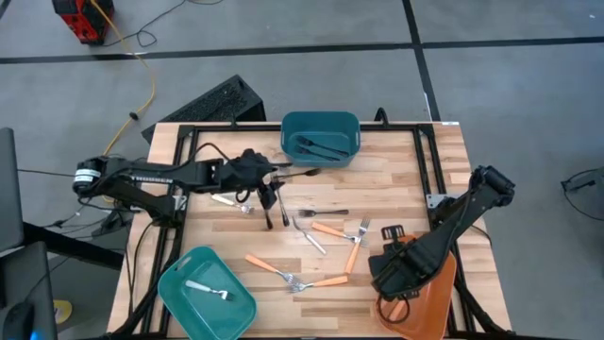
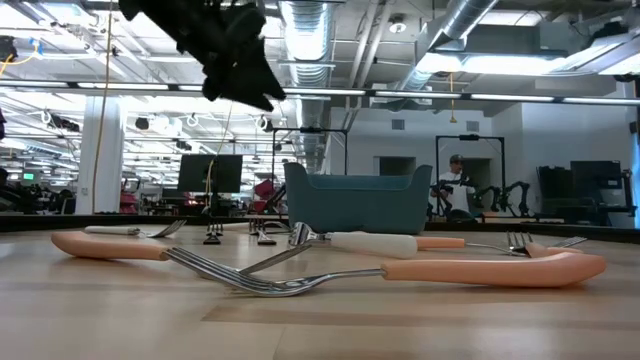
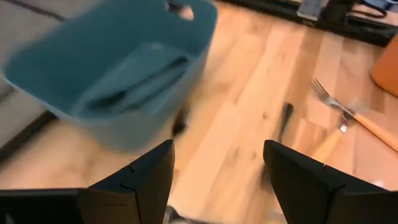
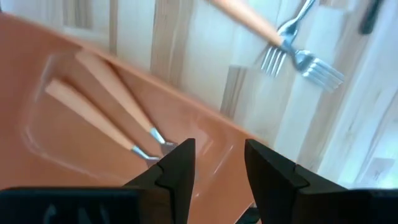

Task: Sort silverware by color (type)
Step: Put the black fork into the blue bin

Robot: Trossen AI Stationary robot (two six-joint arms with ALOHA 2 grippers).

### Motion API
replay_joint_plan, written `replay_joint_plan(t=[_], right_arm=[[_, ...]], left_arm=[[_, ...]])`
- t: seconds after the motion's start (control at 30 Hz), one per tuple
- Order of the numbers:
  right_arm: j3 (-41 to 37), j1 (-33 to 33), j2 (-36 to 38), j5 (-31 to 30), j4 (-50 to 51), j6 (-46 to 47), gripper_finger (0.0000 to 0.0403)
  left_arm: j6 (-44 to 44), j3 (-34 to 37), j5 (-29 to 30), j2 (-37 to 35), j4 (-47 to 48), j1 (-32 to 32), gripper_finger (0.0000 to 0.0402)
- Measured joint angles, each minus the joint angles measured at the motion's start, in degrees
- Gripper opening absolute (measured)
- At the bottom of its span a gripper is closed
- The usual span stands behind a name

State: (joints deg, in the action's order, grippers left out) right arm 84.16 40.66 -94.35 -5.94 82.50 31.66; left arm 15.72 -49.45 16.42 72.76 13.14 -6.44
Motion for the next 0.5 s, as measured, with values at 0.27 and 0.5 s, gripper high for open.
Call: replay_joint_plan(t=[0.27, 0.5], right_arm=[[1.1, 0.1, 0.0, -3.7, 0.0, 0.5, 0.0164], [1.1, 0.0, 0.0, -7.4, -0.3, 0.8, 0.0164]], left_arm=[[17.5, 6.0, 2.3, 0.5, 3.1, -2.7, 0.0230], [22.9, 6.7, 12.8, 4.0, 0.1, 1.2, 0.0230]])
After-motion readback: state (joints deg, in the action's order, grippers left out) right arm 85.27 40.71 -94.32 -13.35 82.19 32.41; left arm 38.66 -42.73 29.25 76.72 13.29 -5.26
